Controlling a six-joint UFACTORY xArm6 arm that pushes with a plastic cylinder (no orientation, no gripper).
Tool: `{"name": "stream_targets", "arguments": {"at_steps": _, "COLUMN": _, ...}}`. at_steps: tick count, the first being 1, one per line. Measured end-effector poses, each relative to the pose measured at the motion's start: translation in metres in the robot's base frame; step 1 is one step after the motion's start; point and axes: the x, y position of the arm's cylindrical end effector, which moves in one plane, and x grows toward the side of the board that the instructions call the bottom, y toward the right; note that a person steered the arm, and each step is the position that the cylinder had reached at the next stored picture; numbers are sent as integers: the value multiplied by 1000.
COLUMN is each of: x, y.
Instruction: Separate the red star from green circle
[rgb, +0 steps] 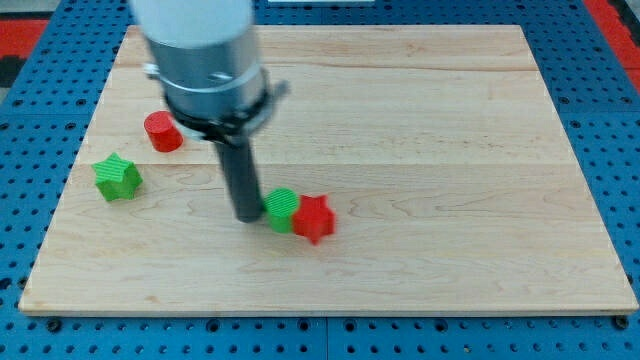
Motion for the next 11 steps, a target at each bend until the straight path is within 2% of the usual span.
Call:
{"name": "stream_targets", "arguments": {"at_steps": 1, "x": 16, "y": 2}}
{"name": "stream_targets", "arguments": {"at_steps": 2, "x": 3, "y": 32}}
{"name": "stream_targets", "arguments": {"at_steps": 4, "x": 1, "y": 140}}
{"name": "stream_targets", "arguments": {"at_steps": 5, "x": -6, "y": 169}}
{"name": "stream_targets", "arguments": {"at_steps": 6, "x": -24, "y": 171}}
{"name": "stream_targets", "arguments": {"at_steps": 8, "x": -5, "y": 234}}
{"name": "stream_targets", "arguments": {"at_steps": 9, "x": -23, "y": 224}}
{"name": "stream_targets", "arguments": {"at_steps": 10, "x": -18, "y": 219}}
{"name": "stream_targets", "arguments": {"at_steps": 11, "x": -7, "y": 181}}
